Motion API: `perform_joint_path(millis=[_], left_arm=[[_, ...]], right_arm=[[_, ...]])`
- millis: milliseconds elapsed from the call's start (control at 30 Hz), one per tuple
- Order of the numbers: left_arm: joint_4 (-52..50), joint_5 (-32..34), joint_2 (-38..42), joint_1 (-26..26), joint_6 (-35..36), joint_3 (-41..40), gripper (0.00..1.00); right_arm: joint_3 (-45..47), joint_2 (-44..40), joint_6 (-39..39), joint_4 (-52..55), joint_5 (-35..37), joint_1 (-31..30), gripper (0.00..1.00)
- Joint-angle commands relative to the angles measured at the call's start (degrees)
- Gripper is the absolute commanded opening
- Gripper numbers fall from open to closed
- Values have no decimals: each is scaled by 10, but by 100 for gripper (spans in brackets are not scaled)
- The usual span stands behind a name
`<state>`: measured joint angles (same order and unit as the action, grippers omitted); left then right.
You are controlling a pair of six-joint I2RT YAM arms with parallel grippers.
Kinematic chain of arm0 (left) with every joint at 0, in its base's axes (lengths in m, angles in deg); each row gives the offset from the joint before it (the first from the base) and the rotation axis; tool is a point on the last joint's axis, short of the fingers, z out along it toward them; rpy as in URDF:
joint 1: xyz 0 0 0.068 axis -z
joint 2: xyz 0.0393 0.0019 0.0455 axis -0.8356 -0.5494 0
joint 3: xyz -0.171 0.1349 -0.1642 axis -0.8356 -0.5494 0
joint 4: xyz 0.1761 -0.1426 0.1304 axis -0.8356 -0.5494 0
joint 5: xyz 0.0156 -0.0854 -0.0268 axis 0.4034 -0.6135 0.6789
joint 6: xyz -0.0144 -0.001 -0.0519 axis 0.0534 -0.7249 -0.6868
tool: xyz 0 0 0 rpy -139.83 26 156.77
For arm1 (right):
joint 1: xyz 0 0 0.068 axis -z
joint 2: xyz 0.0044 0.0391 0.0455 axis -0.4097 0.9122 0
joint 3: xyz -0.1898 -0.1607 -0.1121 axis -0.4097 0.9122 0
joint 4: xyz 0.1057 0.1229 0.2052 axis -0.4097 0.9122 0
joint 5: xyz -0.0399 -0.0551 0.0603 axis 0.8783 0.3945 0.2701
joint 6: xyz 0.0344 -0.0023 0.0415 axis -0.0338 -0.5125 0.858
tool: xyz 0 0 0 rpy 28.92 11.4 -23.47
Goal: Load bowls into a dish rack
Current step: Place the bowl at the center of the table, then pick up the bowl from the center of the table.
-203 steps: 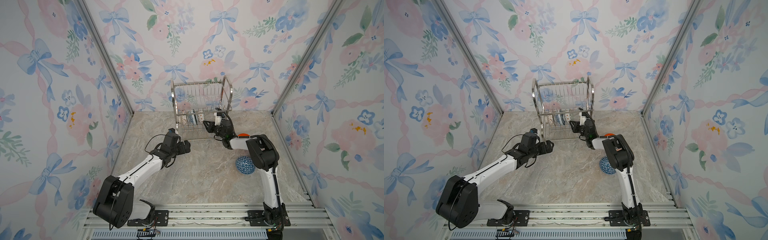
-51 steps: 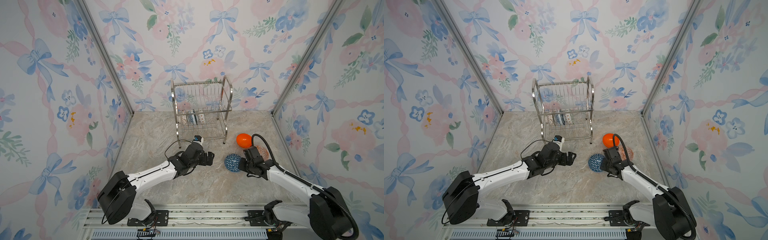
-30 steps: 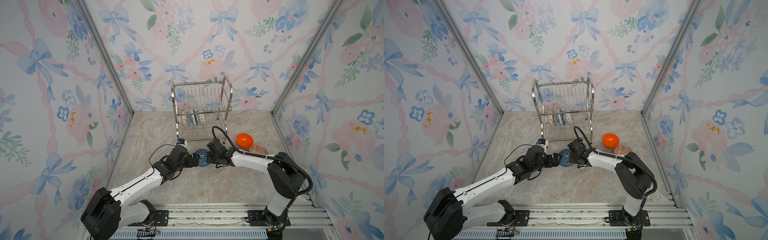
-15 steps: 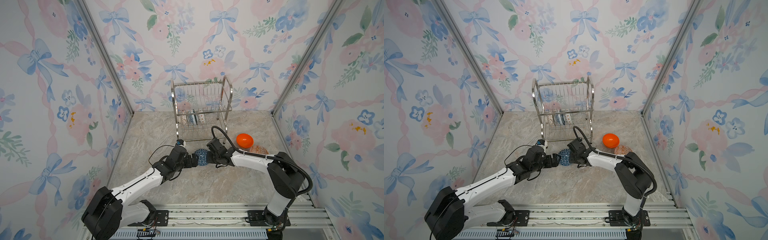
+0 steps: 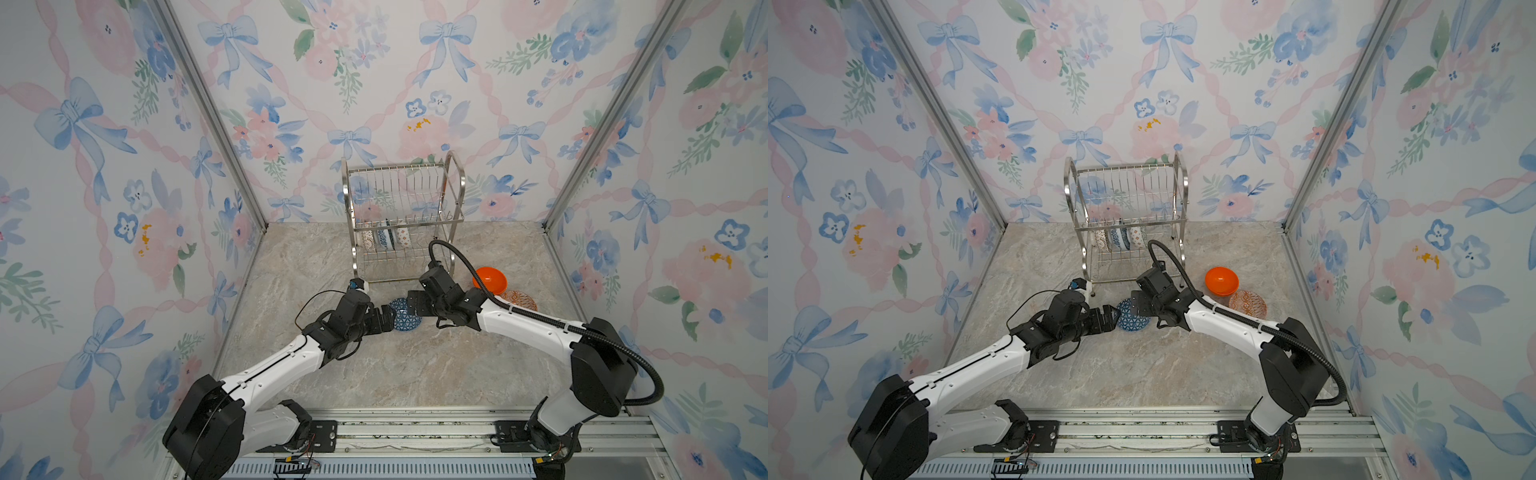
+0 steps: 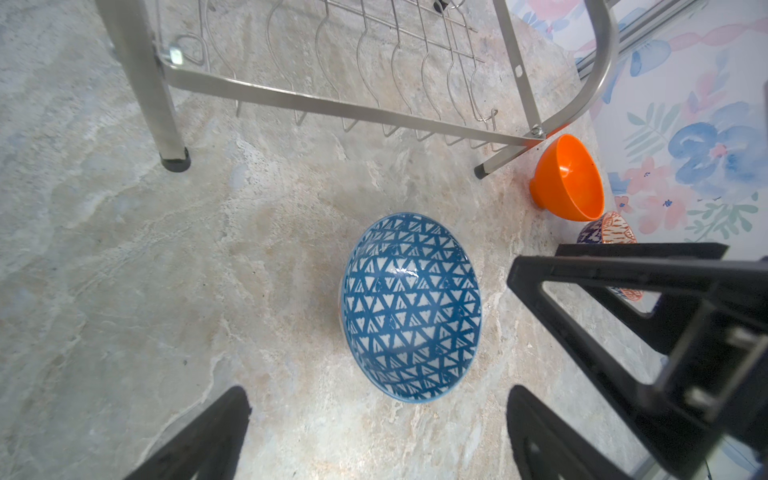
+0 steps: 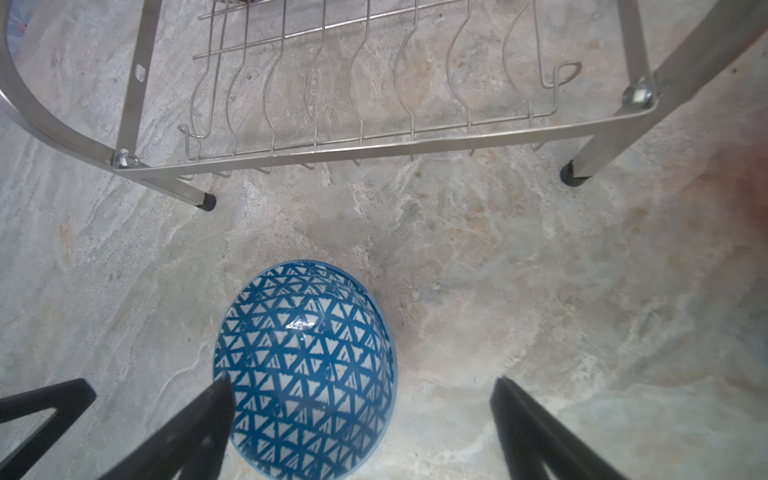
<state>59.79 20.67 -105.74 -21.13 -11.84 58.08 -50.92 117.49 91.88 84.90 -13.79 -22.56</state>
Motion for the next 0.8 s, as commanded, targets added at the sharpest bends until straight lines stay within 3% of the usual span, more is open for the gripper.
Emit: perform_joint_path(millis=[0,200,333,667,767], left_arm=[[-10,-26,9,-15,-14,-13,97],[-11,-66,23,-57,-26,-32,98],[-11,-80,58,-92,-31,-48,97],[-7,-194,88,-215,-6,-85,98],[-7,-211,81,-229,15,-83,97]], right_arm=[[-30,-12,-13,35,25,-17,97],[-67,1,-61,42,66,-50,97],[-96,21,-78,40,56,-63,97],[-194,142,-110,89,72,-116,97],[-206,163,-112,86,78,-133,97]])
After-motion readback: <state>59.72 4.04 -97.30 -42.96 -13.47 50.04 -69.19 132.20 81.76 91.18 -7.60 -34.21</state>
